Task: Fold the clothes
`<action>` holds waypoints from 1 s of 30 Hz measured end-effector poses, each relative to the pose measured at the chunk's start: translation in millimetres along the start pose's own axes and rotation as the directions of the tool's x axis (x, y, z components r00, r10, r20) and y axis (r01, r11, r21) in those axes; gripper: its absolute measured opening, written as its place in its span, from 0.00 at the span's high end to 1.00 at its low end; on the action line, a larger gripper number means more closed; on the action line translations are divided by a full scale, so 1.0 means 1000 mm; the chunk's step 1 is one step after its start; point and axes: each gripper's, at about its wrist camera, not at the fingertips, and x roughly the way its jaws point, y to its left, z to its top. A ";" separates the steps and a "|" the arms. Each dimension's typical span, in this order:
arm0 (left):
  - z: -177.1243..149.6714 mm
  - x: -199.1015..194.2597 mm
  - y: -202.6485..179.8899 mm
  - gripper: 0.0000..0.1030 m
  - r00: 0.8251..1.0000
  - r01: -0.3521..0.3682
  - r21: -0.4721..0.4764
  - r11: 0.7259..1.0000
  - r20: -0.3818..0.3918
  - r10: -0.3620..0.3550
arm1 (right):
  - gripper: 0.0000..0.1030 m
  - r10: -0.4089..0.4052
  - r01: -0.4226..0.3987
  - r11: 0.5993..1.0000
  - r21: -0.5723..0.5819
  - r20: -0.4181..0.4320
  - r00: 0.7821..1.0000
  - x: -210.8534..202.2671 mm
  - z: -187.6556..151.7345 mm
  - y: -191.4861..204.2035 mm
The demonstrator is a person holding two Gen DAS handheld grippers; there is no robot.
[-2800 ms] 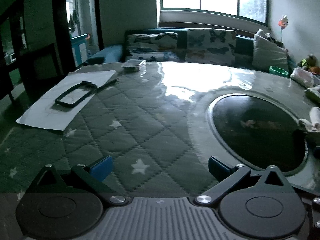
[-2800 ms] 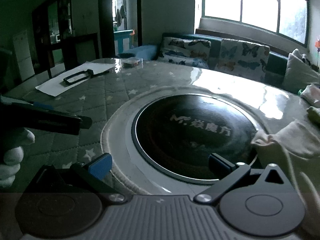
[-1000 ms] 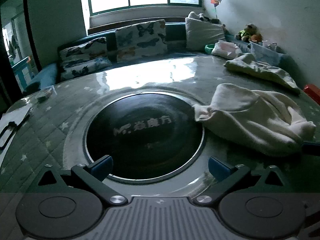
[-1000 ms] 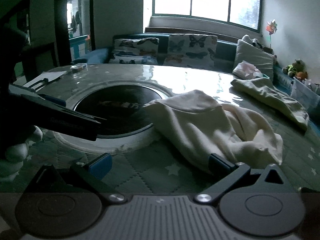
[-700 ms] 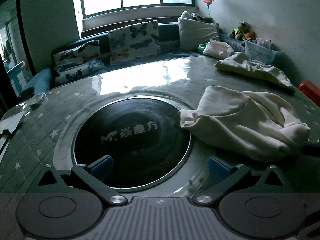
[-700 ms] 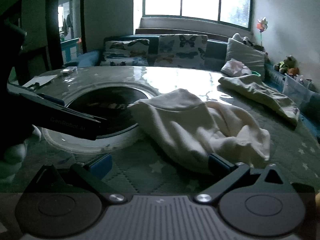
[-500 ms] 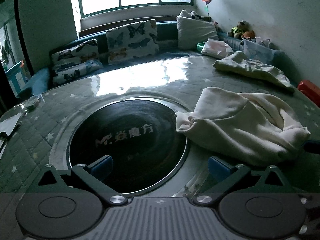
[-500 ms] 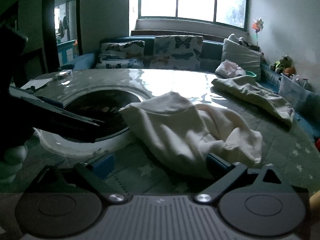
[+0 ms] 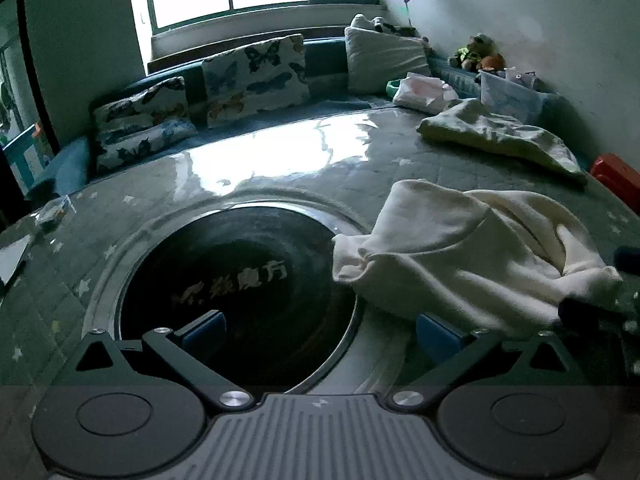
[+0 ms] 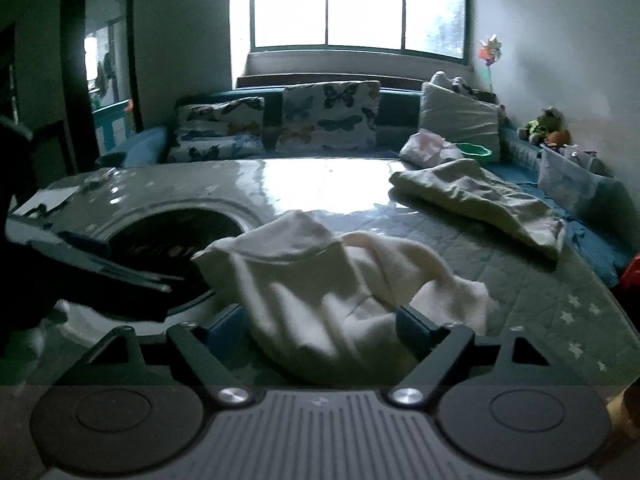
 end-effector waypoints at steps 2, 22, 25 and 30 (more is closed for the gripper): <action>0.002 0.001 -0.002 0.00 1.000 0.001 0.003 1.000 0.002 -0.001 | 0.24 -0.014 0.014 1.000 0.009 0.002 1.000 0.002 0.002 -0.005; 0.012 0.002 -0.010 0.00 1.000 0.017 0.027 0.999 0.012 -0.017 | 0.95 0.063 -0.067 0.996 -0.052 -0.071 0.995 0.004 -0.020 -0.002; 0.014 0.002 -0.011 0.00 1.000 0.027 0.027 0.999 0.012 -0.027 | 0.96 0.099 -0.109 0.988 -0.110 -0.096 0.990 0.001 -0.025 0.009; 0.018 0.001 -0.011 0.00 0.998 0.055 0.017 0.998 0.006 -0.055 | 0.96 0.166 -0.195 0.959 -0.205 -0.148 0.975 -0.001 -0.034 0.030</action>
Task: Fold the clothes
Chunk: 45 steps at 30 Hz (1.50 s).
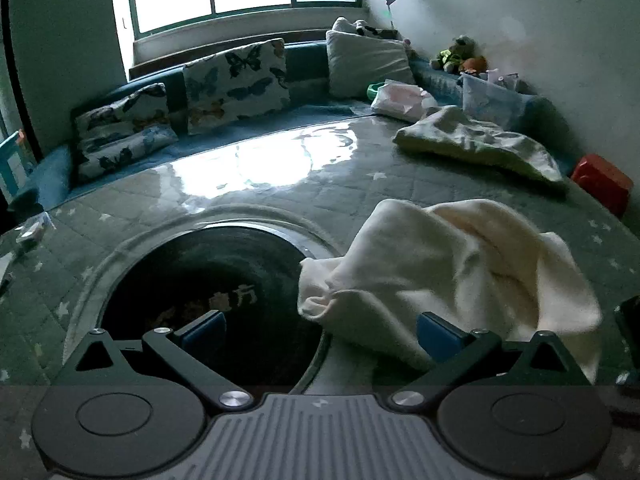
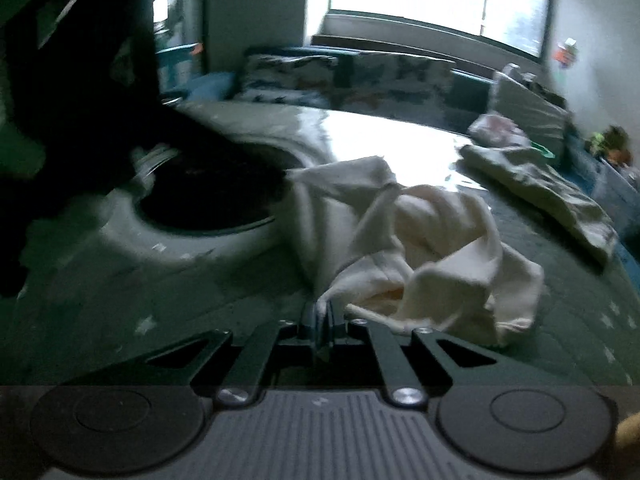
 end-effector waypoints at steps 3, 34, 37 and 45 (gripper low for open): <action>0.001 0.001 -0.001 0.00 1.000 -0.006 0.012 1.000 0.004 0.006 | 0.93 0.030 -0.030 0.999 -0.019 0.007 1.000 -0.004 0.003 0.007; 0.005 -0.029 0.020 0.00 0.996 0.075 0.040 0.996 0.048 -0.077 | 0.89 0.058 -0.056 0.998 -0.026 0.088 0.994 0.034 0.037 0.020; 0.003 -0.030 0.010 0.01 0.990 0.133 0.073 0.988 0.035 -0.136 | 0.89 0.060 -0.046 0.989 -0.144 0.096 0.994 0.032 0.028 0.051; -0.008 -0.005 -0.004 0.33 0.983 0.182 0.149 0.972 -0.047 -0.177 | 0.89 0.115 -0.093 0.971 -0.222 0.090 0.989 0.028 0.010 0.091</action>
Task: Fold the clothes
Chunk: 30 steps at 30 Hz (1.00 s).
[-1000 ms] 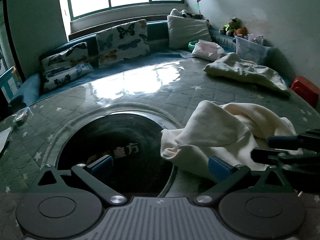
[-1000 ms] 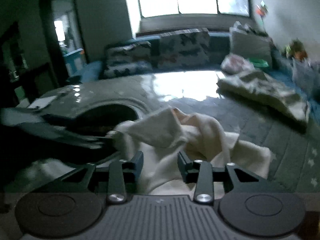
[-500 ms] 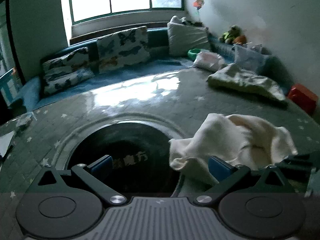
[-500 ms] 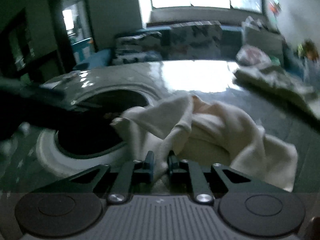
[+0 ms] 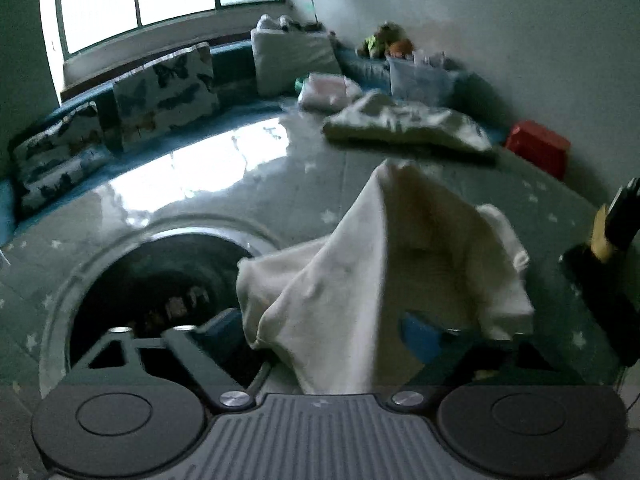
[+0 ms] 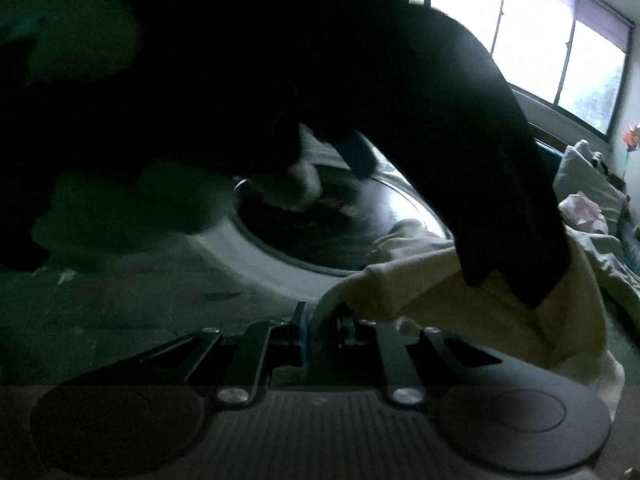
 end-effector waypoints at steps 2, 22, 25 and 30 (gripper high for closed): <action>-0.003 0.005 0.003 0.54 1.000 -0.002 0.000 1.000 -0.017 0.002 | 0.89 0.017 -0.017 1.000 -0.008 0.000 1.000 -0.002 -0.002 0.006; -0.042 -0.017 0.056 0.87 0.999 -0.054 -0.057 0.997 -0.011 0.054 | 0.61 -0.172 0.168 0.982 0.085 0.044 0.984 -0.044 0.006 -0.044; -0.044 -0.021 0.045 0.81 0.997 -0.071 0.015 0.997 0.025 0.071 | 0.59 -0.252 0.251 0.966 0.053 0.000 0.968 -0.040 -0.001 -0.060; -0.052 -0.028 0.023 0.60 0.992 -0.096 0.167 0.981 0.098 0.080 | 0.54 -0.263 0.266 0.958 0.111 -0.045 0.964 -0.042 -0.010 -0.081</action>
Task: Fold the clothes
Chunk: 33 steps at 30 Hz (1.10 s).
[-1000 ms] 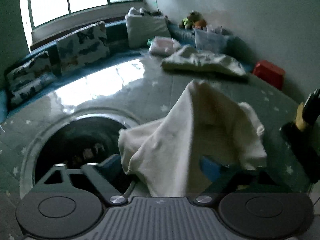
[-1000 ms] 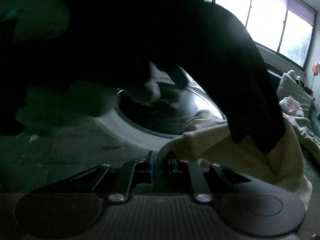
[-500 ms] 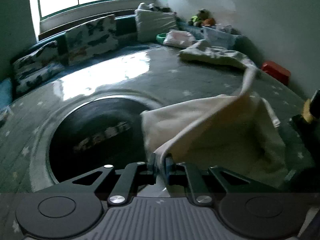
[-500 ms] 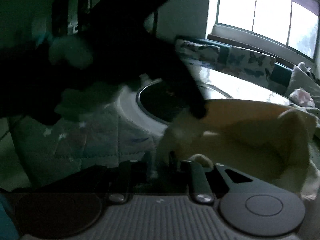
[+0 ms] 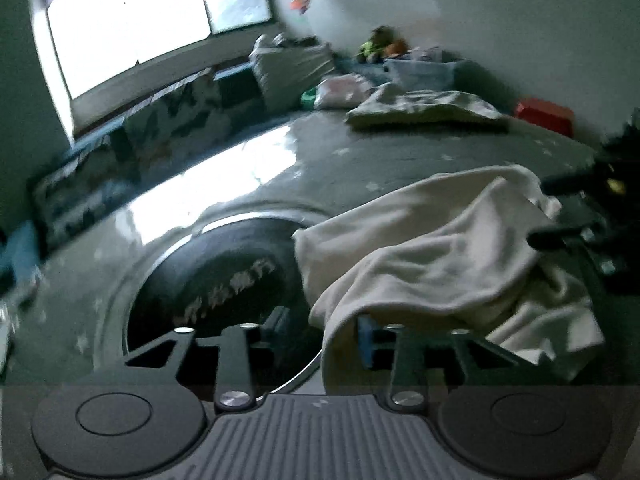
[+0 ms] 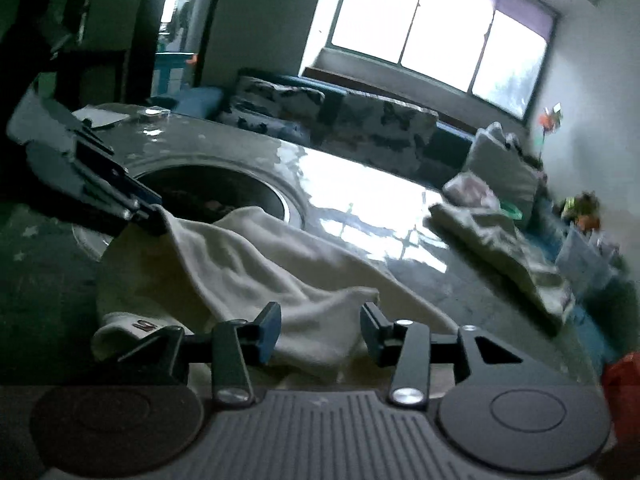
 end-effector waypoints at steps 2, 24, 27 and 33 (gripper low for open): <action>-0.001 -0.002 -0.010 0.60 1.000 0.001 0.058 0.998 0.029 -0.003 | 0.53 -0.002 0.003 0.999 0.032 -0.012 1.000 -0.002 -0.004 -0.004; -0.009 0.005 -0.053 0.96 0.985 -0.017 0.223 0.975 0.169 -0.021 | 0.91 0.188 -0.212 0.967 0.140 0.166 0.968 0.007 0.069 -0.010; -0.004 0.007 -0.024 0.97 0.987 -0.053 0.079 0.995 0.155 0.041 | 0.81 0.207 -0.238 0.961 0.138 0.208 0.956 0.002 0.078 -0.007; -0.011 0.009 0.040 0.98 0.988 -0.114 -0.157 0.981 0.083 0.128 | 0.61 0.213 -0.221 0.973 0.063 0.112 0.971 0.000 0.057 -0.002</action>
